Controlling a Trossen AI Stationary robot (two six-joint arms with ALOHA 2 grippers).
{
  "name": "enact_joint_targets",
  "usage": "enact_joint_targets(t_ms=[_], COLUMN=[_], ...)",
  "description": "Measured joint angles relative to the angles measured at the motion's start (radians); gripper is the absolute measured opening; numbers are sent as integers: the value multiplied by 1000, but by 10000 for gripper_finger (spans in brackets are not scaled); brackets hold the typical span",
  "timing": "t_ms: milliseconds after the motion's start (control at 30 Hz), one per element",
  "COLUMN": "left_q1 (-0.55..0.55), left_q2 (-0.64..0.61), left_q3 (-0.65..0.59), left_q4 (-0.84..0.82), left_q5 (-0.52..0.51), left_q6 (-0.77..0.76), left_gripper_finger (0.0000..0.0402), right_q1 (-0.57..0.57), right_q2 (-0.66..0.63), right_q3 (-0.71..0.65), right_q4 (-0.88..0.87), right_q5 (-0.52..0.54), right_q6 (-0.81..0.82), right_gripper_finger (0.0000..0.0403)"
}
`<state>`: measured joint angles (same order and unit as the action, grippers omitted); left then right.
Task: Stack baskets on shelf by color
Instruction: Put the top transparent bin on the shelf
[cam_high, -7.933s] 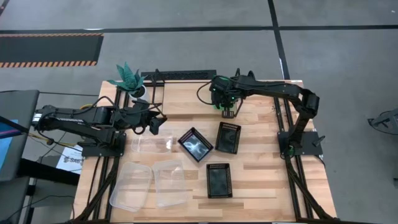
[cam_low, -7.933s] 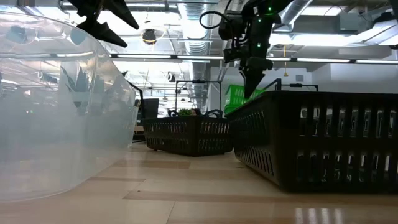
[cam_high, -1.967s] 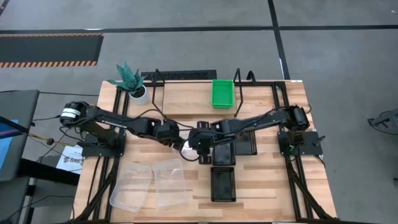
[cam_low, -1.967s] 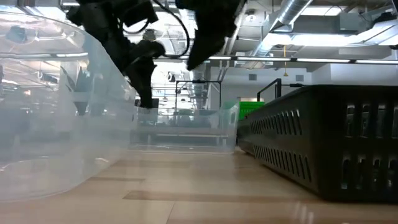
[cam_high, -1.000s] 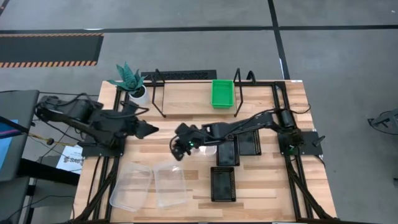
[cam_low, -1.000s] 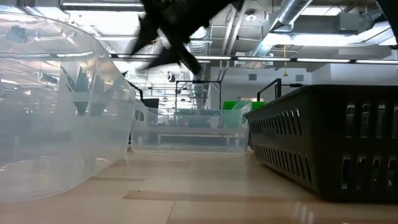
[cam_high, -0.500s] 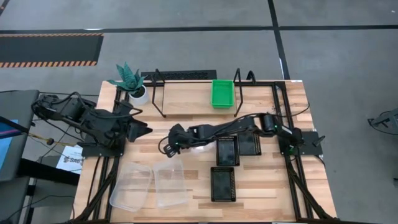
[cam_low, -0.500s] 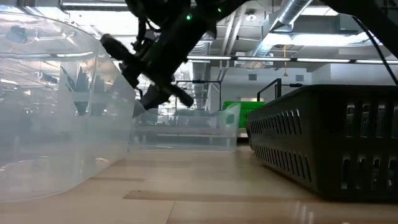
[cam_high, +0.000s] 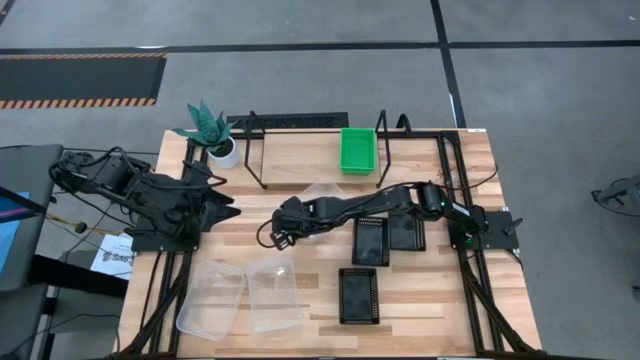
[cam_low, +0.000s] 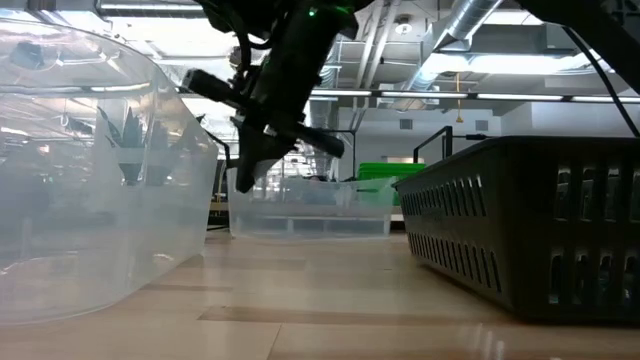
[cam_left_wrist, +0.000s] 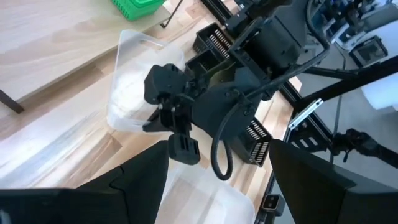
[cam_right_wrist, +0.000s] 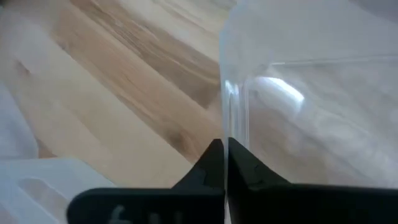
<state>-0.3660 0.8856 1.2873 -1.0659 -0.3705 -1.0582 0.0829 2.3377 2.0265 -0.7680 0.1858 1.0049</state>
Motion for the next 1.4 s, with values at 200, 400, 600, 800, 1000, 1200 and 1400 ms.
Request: enact_joint_targets(t_ms=[200,400,600,800,1000,1200,1400], left_q1=[0,0,0,0,0,0,0], left_q2=[-18,-36,-66,-100,-138,-165,-167], left_q3=[0,0,0,0,0,0,0], left_q4=[-2,-1,-1,-2,-32,-46,-44], left_q5=[2,2,-3,-10,-35,-97,-196], left_q6=[19,41,59,73,88,98,87], left_gripper_finger=[265,265,265,265,265,265,265], right_q1=[37,67,59,12,-46,-124,-215], right_q2=[-1,-9,-129,-163,-159,-158,-158], right_q3=[137,331,312,312,311,311,304], right_q4=[-79,-171,-137,-127,-150,-165,-177], right_q5=[-57,-62,-34,-8,-11,-8,-32], right_q6=[54,26,-114,-489,-820,-1033,-1194], right_gripper_finger=[5,3,2,2,1,1,1])
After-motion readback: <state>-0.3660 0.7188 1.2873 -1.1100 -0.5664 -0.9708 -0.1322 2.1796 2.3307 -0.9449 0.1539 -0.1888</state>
